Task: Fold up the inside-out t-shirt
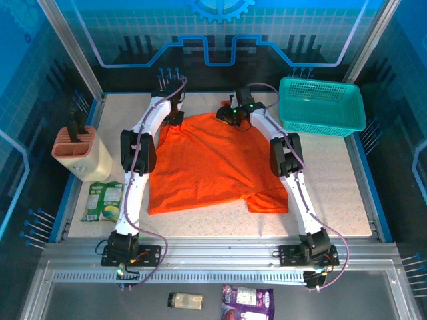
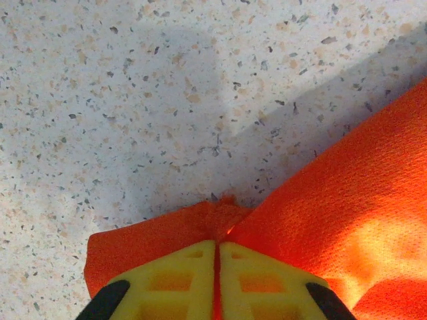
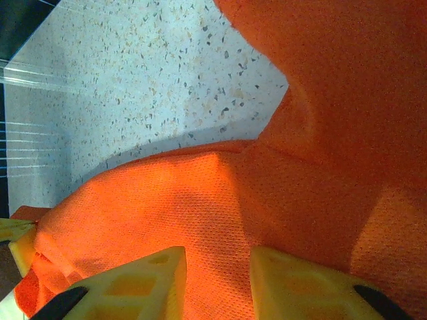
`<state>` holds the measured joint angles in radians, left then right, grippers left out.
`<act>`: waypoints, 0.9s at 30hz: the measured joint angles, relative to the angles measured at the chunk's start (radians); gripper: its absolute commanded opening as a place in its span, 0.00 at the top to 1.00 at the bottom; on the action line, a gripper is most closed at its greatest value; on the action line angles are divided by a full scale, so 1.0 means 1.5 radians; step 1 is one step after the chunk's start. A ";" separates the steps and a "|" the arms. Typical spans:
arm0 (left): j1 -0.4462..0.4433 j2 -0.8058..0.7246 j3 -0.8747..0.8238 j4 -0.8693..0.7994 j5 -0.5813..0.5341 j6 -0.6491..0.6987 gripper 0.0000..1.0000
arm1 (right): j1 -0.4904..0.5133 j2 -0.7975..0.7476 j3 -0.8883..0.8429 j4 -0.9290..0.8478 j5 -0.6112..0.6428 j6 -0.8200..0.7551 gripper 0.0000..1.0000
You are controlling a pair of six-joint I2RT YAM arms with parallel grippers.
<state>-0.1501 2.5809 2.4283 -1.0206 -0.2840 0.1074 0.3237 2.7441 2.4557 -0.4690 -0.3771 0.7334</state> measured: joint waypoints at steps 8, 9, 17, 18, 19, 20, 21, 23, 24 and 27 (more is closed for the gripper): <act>0.018 0.000 0.001 0.001 0.001 -0.019 1.00 | -0.006 0.000 0.008 -0.026 0.019 0.000 0.68; 0.024 -0.001 0.001 0.001 0.002 -0.022 1.00 | -0.008 0.000 0.009 -0.030 0.020 0.000 0.69; 0.113 -0.027 0.006 0.005 0.115 -0.124 1.00 | -0.029 0.000 0.012 -0.047 0.025 0.000 0.69; 0.129 -0.038 0.000 0.013 0.145 -0.147 1.00 | -0.032 0.000 0.012 -0.047 0.025 0.000 0.69; 0.149 -0.054 -0.016 0.030 0.183 -0.174 1.00 | -0.034 0.000 0.012 -0.047 0.024 0.000 0.69; 0.168 -0.072 -0.038 0.052 0.221 -0.203 1.00 | -0.035 0.000 0.012 -0.047 0.024 0.000 0.69; 0.185 -0.089 -0.061 0.073 0.255 -0.230 1.00 | -0.036 0.000 0.012 -0.047 0.024 0.000 0.69; 0.217 -0.120 -0.108 0.121 0.328 -0.286 1.00 | -0.036 0.000 0.012 -0.047 0.024 -0.001 0.69; 0.227 -0.127 -0.122 0.140 0.354 -0.307 1.00 | -0.036 0.000 0.012 -0.047 0.024 -0.001 0.69; 0.237 -0.135 -0.146 0.202 0.422 -0.367 1.00 | -0.036 0.000 0.012 -0.047 0.024 -0.001 0.69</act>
<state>0.2047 2.3783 2.2089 -0.7177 0.3492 -0.4431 0.2691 2.7441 2.4741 -0.5388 -0.3416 0.7326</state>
